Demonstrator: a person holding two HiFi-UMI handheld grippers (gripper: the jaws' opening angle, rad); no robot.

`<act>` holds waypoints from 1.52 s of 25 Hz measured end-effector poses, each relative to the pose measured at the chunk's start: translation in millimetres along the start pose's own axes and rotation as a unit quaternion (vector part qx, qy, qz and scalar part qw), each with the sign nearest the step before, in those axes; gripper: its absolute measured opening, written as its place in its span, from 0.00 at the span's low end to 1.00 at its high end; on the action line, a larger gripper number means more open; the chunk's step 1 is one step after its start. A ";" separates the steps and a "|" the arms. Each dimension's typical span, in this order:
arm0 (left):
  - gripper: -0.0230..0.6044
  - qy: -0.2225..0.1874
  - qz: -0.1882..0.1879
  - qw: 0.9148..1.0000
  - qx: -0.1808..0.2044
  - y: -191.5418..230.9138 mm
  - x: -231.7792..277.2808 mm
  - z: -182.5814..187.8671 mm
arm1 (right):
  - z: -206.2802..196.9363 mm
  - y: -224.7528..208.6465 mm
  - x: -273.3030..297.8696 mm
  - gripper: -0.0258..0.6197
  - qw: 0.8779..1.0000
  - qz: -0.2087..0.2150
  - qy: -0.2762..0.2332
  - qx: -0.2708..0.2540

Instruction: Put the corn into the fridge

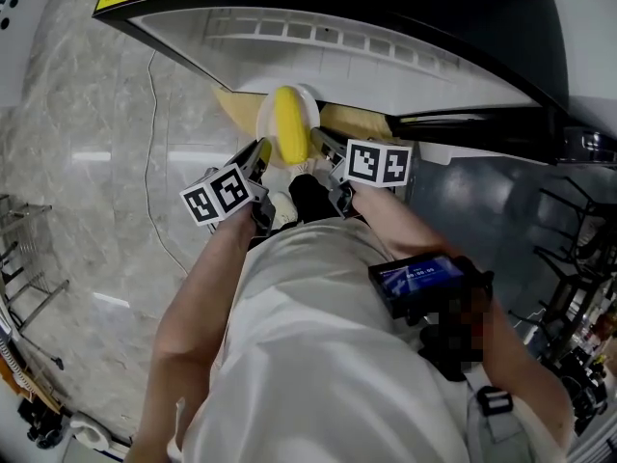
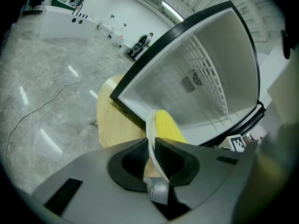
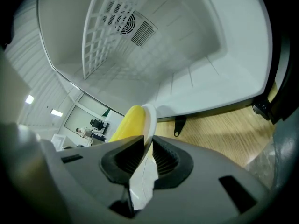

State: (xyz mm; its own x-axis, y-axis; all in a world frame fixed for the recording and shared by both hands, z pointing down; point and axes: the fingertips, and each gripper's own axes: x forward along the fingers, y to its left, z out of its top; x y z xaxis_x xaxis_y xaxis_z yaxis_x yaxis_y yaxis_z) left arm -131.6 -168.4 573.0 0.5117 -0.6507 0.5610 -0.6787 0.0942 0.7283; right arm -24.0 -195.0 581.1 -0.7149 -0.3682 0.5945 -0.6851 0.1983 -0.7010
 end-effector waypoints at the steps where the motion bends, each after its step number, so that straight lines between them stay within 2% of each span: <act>1: 0.11 -0.001 0.000 1.000 0.000 0.5 0.9 1.3 | 1.1 -0.2 1.3 0.12 1.000 0.001 0.000 0.000; 17: 0.11 -0.024 0.013 1.000 -0.006 -3.1 25.4 18.4 | 29.2 -11.6 8.1 0.12 1.000 0.000 -0.007 -0.006; 30: 0.11 -0.019 0.028 0.999 0.020 -3.0 53.1 37.6 | 52.7 -27.7 20.3 0.12 1.000 -0.014 -0.027 0.006; 38: 0.11 -0.031 0.036 0.998 0.042 -4.2 74.5 56.1 | 72.3 -37.5 28.5 0.12 0.998 -0.039 -0.050 0.004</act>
State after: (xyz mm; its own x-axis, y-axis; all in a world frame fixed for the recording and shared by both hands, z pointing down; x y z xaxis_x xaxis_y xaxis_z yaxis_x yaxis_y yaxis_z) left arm -120.2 -259.5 589.7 0.4281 -0.6897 0.5840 -0.7556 0.0814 0.6500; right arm -8.6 -278.6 595.9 -0.6410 -0.4719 0.6054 -0.7371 0.1583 -0.6570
